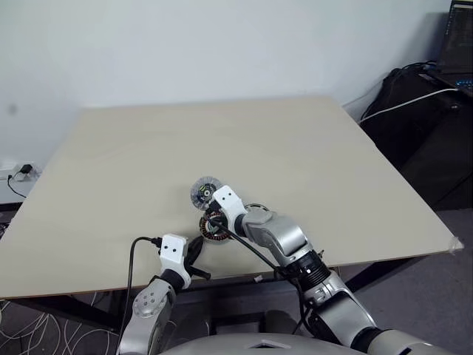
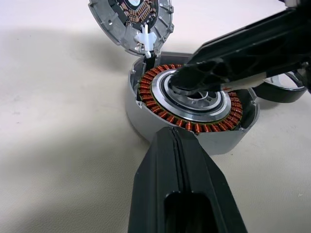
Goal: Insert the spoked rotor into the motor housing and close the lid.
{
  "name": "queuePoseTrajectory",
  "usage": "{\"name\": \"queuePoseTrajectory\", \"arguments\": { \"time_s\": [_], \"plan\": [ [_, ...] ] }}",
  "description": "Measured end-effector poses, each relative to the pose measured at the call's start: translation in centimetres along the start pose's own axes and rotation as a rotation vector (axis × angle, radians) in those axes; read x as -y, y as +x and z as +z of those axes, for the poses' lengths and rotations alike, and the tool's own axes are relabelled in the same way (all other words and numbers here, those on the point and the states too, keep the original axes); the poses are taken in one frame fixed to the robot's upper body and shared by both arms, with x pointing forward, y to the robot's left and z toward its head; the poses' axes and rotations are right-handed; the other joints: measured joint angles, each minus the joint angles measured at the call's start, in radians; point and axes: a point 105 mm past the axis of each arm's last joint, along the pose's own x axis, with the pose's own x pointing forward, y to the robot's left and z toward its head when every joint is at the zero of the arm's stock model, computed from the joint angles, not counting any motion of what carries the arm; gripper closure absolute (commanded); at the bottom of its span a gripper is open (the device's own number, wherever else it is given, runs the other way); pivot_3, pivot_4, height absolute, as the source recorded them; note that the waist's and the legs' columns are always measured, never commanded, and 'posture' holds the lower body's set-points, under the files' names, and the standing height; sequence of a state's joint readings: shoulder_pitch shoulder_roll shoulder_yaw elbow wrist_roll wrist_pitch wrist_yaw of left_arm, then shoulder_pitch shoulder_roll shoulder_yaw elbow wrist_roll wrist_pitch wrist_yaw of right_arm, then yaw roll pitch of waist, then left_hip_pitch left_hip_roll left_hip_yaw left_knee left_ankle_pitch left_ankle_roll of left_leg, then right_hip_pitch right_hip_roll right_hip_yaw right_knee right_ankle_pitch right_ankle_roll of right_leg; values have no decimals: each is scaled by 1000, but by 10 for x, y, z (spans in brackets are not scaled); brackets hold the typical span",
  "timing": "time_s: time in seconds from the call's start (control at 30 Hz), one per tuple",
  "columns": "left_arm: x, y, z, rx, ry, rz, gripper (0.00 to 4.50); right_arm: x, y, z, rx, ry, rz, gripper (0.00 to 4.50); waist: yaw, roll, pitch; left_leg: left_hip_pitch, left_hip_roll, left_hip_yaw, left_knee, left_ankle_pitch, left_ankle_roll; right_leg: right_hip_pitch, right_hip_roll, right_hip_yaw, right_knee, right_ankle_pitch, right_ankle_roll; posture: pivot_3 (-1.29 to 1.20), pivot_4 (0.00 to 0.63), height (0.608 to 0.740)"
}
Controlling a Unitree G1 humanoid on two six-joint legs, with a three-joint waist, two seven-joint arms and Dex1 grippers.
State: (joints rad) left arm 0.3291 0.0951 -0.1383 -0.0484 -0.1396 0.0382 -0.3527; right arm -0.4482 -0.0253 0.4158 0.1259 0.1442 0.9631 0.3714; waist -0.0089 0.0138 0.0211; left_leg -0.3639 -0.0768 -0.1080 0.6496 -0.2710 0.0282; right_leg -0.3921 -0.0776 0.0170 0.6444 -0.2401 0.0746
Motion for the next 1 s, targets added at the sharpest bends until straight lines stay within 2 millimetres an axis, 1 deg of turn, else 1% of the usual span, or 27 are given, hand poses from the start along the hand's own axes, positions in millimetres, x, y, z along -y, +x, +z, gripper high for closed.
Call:
{"name": "queuePoseTrajectory", "arguments": {
  "time_s": [0.23,0.3,0.53,0.67,0.73,0.87,1.0],
  "plan": [
    [1,0,1,4,-3,-6,4500,4,-5,-5,-5,-3,-7,4463,0,0,0,0,0,0,0,0,0,0,0,0,0,0,0,0,0,740],
    [1,1,1,5,-4,-7,4500,6,-7,-12,-22,6,-5,4463,0,1,0,0,0,0,0,0,0,0,0,0,0,0,0,0,0,740],
    [2,1,1,6,-5,-12,4500,6,-11,-13,-32,-5,-6,4463,1,1,-1,0,0,0,0,0,0,1,0,0,0,0,0,0,0,740],
    [2,1,1,6,-5,-11,4500,3,-13,-13,4,11,17,4463,1,0,0,0,0,0,0,0,0,0,0,0,0,0,0,0,0,740],
    [0,0,1,7,-5,-7,4500,0,-14,-7,68,39,49,4463,-1,1,0,0,0,0,0,0,0,0,0,0,0,0,0,0,0,740],
    [0,0,1,7,-4,-9,4500,-9,-21,14,178,8,82,4463,-1,1,0,0,0,0,0,0,0,0,0,0,0,0,1,0,0,740],
    [0,0,1,7,-3,-10,4500,-12,-20,17,192,10,87,4463,-1,0,0,0,0,0,0,0,0,0,0,0,0,0,0,0,0,740]
  ]
}}
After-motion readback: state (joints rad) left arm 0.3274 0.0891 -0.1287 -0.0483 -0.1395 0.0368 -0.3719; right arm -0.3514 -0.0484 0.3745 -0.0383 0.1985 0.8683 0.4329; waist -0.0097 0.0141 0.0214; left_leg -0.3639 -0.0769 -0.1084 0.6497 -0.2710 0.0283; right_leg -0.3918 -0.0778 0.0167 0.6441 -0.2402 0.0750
